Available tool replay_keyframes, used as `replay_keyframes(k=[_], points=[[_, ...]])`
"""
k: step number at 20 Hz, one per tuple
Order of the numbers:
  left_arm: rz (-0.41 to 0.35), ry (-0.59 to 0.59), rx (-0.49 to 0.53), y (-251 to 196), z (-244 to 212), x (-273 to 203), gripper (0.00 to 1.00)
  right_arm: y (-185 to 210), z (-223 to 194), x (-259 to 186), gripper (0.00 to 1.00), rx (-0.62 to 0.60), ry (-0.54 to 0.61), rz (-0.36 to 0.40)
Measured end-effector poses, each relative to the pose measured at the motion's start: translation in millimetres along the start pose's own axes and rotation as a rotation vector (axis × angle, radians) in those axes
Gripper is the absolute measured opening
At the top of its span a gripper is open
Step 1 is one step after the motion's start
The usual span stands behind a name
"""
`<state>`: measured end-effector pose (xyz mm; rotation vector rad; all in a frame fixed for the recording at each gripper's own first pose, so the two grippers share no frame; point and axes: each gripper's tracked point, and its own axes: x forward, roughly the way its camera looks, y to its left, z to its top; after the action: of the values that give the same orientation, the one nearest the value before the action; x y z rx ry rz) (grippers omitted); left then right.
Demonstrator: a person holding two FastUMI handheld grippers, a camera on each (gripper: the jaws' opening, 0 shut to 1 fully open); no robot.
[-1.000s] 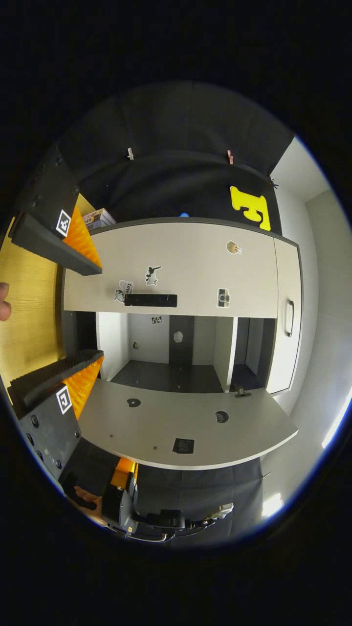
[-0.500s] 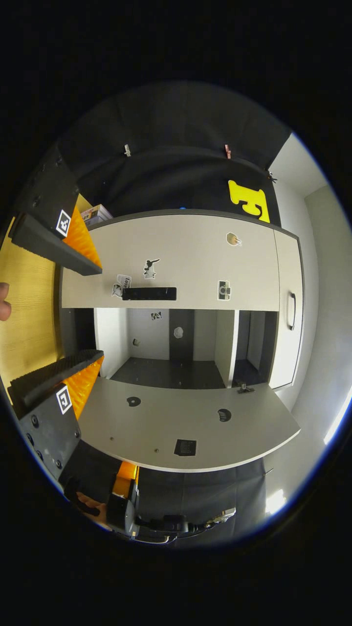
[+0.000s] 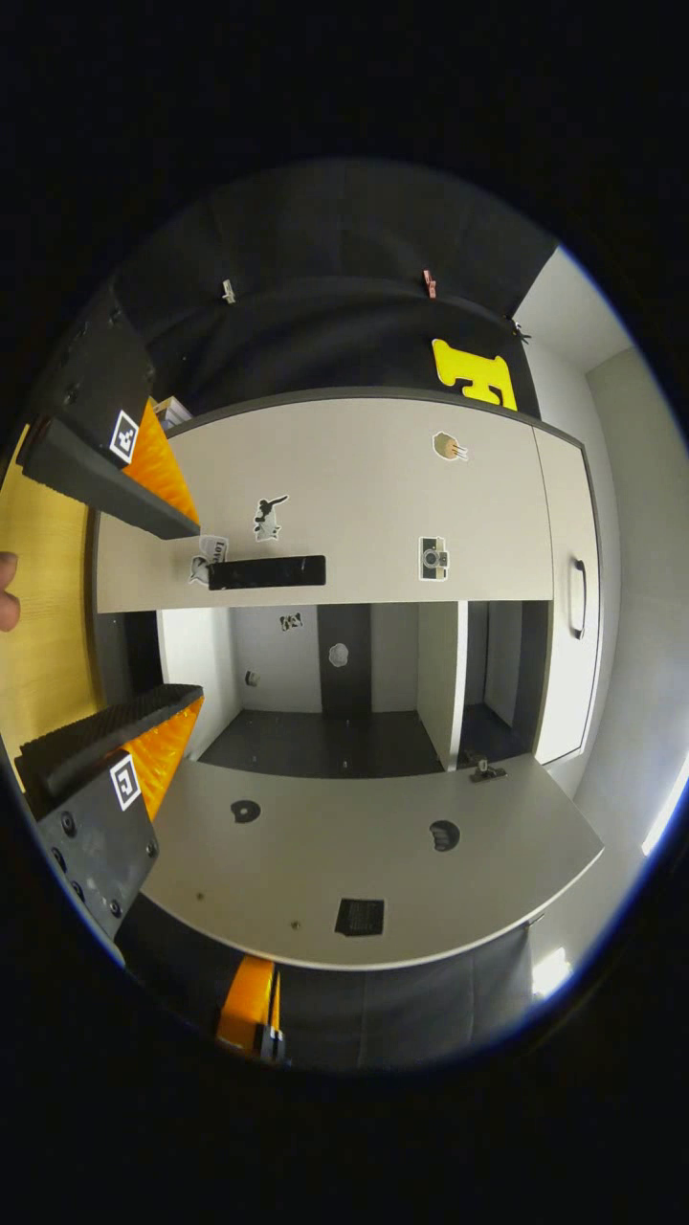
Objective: Open the right door of the double-door shoe cabinet with the right hand, and open the left door with the left hand.
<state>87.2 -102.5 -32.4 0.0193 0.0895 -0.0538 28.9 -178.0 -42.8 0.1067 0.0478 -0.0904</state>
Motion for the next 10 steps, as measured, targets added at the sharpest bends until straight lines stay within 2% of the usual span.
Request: replay_keyframes(k=[1, 2, 3, 6, 10], points=[[0.007, -0.001, -0.001, 4.0, 1.6, 9.0, 0.94, -0.4, 2.9, -1.8, 0.33, -0.008, -0.008, 0.003], [0.013, -0.007, -0.005, 7.0, 4.4, 17.5, 0.94, -0.2, 4.1, -1.6, 0.34, -0.010, -0.012, 0.005], [0.015, -0.014, -0.006, 9.5, 8.4, 27.1, 0.94, 1.6, 3.8, -1.7, 0.57, -0.006, -0.010, 0.013], [0.040, -0.025, 0.010, 19.5, 14.5, 57.0, 0.95, 0.4, -0.8, -6.3, 1.00, 0.013, 0.012, 0.007], [0.066, -0.028, -0.020, 31.6, 15.0, 96.7, 0.93, -2.0, -0.8, -6.9, 0.98, 0.015, 0.007, -0.008]])
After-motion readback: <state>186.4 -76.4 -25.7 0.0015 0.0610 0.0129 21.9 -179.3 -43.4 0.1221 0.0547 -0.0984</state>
